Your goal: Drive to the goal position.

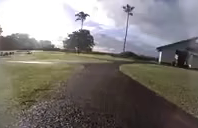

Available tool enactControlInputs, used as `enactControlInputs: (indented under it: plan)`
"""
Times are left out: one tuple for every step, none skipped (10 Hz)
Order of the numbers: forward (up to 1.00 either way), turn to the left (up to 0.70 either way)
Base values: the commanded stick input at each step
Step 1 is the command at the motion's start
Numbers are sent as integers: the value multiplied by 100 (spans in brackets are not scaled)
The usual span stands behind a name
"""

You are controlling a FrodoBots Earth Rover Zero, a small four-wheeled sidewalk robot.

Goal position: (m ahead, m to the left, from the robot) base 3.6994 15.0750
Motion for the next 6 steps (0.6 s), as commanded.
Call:
enactControlInputs:
  plan:
    - [60,-13]
    - [60,-15]
    - [60,-15]
    - [60,-15]
    - [60,-15]
    - [60,-15]
